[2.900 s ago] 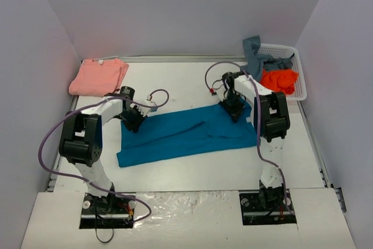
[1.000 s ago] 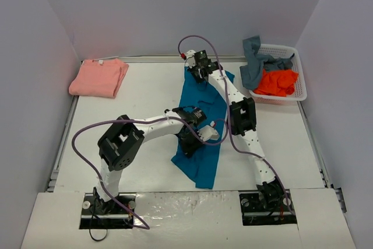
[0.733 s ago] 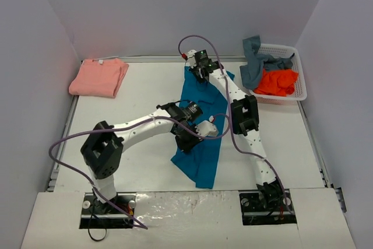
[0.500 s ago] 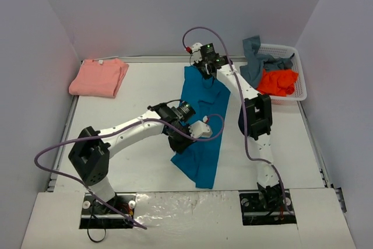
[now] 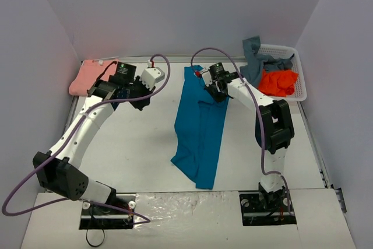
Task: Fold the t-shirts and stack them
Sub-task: Rotate the tshirt 90 degrees
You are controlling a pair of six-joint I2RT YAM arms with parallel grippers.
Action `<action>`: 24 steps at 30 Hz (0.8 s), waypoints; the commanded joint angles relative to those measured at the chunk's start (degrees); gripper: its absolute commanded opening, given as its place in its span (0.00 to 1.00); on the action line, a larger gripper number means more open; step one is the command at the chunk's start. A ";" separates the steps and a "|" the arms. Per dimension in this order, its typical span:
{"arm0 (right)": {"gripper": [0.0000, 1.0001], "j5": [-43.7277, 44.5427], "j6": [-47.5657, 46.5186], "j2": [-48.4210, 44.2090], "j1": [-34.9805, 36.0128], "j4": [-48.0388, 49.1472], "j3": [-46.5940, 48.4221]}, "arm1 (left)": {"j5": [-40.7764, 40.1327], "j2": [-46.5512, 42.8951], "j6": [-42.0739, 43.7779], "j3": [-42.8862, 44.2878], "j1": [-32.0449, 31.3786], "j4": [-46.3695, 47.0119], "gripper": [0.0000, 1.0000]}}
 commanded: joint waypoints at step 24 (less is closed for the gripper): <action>0.00 -6.76 0.73 6.74 3.89 -2.83 -3.61 | -5.15 -4.44 -6.31 -9.91 11.12 9.76 0.02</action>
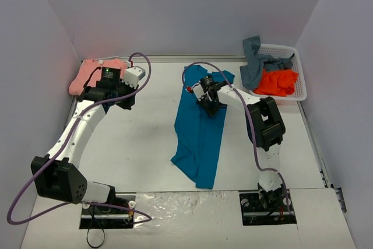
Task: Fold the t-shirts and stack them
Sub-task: Rotate the tshirt 90 degrees
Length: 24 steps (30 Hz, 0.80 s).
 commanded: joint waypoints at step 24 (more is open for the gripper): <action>0.00 5.05 -2.49 24.93 -5.07 -7.01 36.12 | -3.28 2.25 -0.48 1.37 2.80 0.86 0.02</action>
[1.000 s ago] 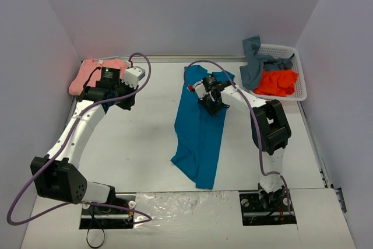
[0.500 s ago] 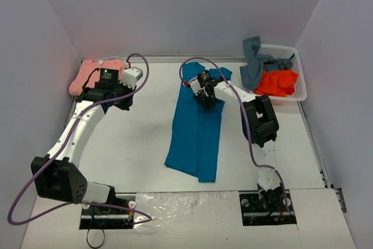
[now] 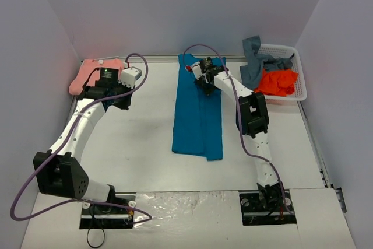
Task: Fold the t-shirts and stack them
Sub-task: Rotate the tshirt 90 degrees
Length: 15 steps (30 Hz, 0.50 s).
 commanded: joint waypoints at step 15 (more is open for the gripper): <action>0.00 0.60 -3.55 6.58 -1.38 -6.35 9.82 | -0.37 4.61 -0.15 4.64 0.62 -0.82 0.02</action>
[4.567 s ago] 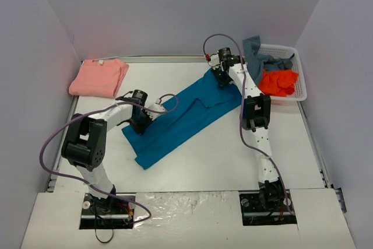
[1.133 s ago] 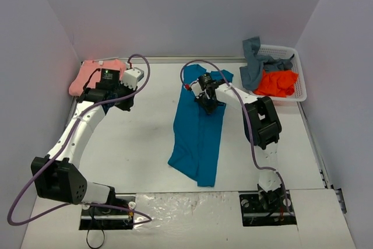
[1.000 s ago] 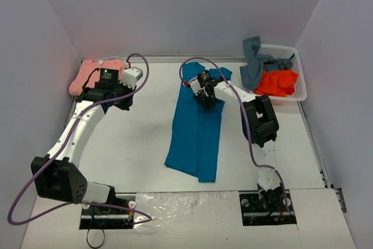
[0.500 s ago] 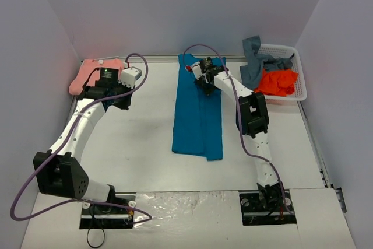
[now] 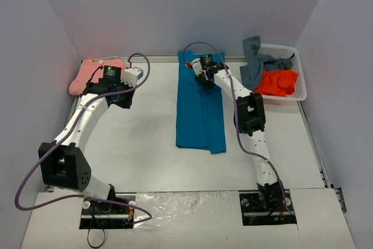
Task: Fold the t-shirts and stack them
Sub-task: Rotate the tshirt 90 degrees
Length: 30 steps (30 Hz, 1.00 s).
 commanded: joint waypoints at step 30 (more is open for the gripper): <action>0.52 -7.27 0.43 -70.91 -4.20 -3.89 -64.68 | 0.43 -9.84 17.06 -10.97 -21.07 3.68 0.32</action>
